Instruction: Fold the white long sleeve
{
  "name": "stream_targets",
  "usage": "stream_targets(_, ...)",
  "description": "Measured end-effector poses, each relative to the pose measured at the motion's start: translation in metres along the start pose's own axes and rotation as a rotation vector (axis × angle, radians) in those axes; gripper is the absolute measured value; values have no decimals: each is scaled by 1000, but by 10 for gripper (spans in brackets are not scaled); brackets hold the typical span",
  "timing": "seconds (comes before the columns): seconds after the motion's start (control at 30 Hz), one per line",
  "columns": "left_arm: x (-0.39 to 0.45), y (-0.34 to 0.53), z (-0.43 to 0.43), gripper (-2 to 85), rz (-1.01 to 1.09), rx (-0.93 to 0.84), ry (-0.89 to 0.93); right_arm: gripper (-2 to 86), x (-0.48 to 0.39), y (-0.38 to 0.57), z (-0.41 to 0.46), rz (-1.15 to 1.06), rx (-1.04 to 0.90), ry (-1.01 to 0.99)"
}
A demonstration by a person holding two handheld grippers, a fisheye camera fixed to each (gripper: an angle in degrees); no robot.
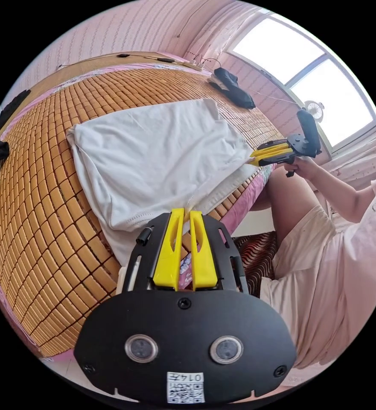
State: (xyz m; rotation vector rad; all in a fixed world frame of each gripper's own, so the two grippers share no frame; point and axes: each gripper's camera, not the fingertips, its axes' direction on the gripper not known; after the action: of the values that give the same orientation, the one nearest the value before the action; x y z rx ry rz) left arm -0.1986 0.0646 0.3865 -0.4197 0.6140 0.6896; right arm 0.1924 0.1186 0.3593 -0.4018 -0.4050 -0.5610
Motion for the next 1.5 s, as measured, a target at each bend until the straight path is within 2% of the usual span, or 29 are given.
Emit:
stream_targets(0.17, 12, 3, -2, 44, 9, -17, 16, 59, -8, -12, -17, 49, 46, -53)
stream_targets(0.23, 18, 6, -13, 42, 25, 3, 61, 73, -3, -12, -30, 126, 89, -17)
stream_targets(0.3, 22, 11, -32, 40, 37, 57, 89, 55, 3, -13, -42, 237, 144, 107)
stream_targets(0.47, -5, 18, -44, 17, -135, 235, -62, 5, 4, -42, -12, 290, 40, 202)
stream_targets(0.53, -16, 17, -29, 9, -173, 183, -82, 1, 2, -52, 5, 302, -56, 211)
stream_targets(0.63, -15, 23, -6, -1, -192, 39, -157, -1, -6, -60, 4, 312, -34, 220)
stream_targets(0.73, -10, 39, -7, -7, -209, 128, -159, -2, -12, -73, 4, 311, -43, 222)
stream_targets(0.83, -9, 43, -11, -6, -261, 140, -128, -3, -18, -92, 1, 275, -117, 225)
stream_targets(0.97, 31, 29, -42, -6, -142, 229, -188, -3, -25, -140, -27, 204, -93, 188)
stream_targets(1.1, 73, -28, -20, -9, -18, 291, 9, -3, -49, -256, -31, -2, -38, 136)
stream_targets(1.2, 102, -61, 24, -10, 56, 197, -31, -3, -73, -331, -12, -151, -130, 199)
stream_targets(1.33, 124, -61, 70, -10, 132, 51, -67, -3, -80, -384, 24, -206, -214, 199)
stream_targets(1.5, 145, -40, 72, -10, 181, 114, -122, -4, -91, -414, 52, -281, -336, 235)
